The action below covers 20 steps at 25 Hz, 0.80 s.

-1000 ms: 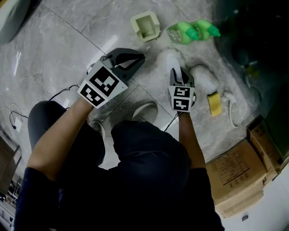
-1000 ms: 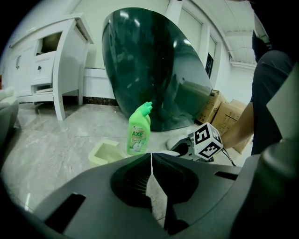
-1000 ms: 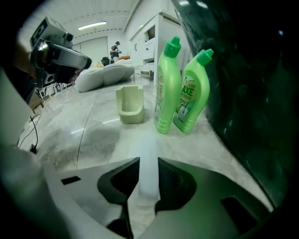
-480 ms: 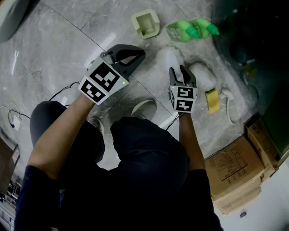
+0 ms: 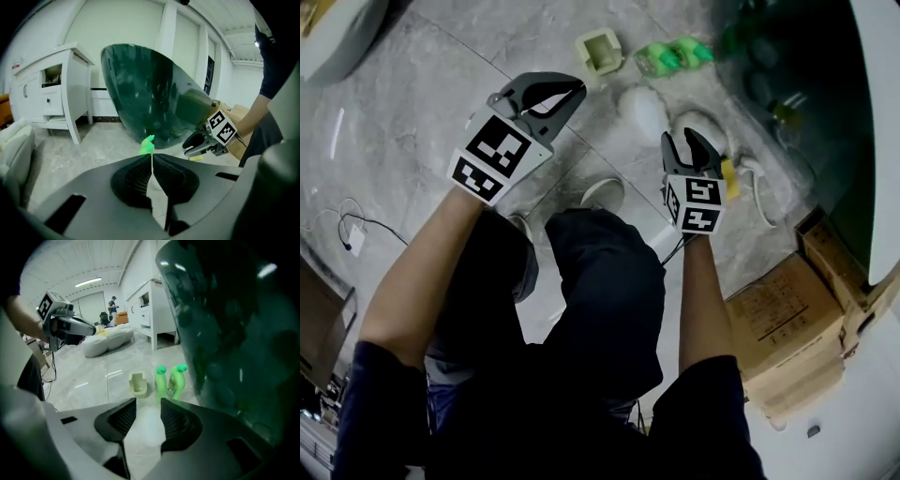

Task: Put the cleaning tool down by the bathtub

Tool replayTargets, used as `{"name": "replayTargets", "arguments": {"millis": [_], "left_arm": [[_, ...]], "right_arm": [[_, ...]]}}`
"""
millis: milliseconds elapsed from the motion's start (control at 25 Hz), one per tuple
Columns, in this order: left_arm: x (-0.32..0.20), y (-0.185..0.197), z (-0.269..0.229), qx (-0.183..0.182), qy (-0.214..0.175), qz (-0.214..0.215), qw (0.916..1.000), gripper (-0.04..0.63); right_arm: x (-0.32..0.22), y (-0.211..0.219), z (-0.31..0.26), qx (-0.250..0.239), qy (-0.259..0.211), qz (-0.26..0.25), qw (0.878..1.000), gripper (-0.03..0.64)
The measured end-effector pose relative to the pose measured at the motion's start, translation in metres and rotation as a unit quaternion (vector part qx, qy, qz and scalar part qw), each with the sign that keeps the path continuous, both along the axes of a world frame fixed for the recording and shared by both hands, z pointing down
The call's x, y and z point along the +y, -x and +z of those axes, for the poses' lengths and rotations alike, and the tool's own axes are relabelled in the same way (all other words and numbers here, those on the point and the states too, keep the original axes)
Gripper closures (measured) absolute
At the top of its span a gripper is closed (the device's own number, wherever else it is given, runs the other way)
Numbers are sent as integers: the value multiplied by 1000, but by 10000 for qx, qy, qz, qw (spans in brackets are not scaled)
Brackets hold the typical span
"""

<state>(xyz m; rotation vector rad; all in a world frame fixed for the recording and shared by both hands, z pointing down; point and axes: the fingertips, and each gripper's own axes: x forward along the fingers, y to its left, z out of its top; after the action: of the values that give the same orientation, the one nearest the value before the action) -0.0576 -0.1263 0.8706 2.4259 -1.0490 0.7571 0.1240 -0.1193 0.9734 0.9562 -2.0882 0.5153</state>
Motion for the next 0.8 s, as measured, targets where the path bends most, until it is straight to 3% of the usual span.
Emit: {"name": "replayTargets", "arguments": {"millis": [440, 800], "left_arm": [[31, -42, -227, 167, -339, 541, 9978, 558], [56, -39, -400, 338, -847, 502, 9946, 558]], "right_arm": [[14, -15, -259, -386, -516, 337, 9974, 448], [34, -5, -455, -954, -1113, 586, 9875, 447]]}}
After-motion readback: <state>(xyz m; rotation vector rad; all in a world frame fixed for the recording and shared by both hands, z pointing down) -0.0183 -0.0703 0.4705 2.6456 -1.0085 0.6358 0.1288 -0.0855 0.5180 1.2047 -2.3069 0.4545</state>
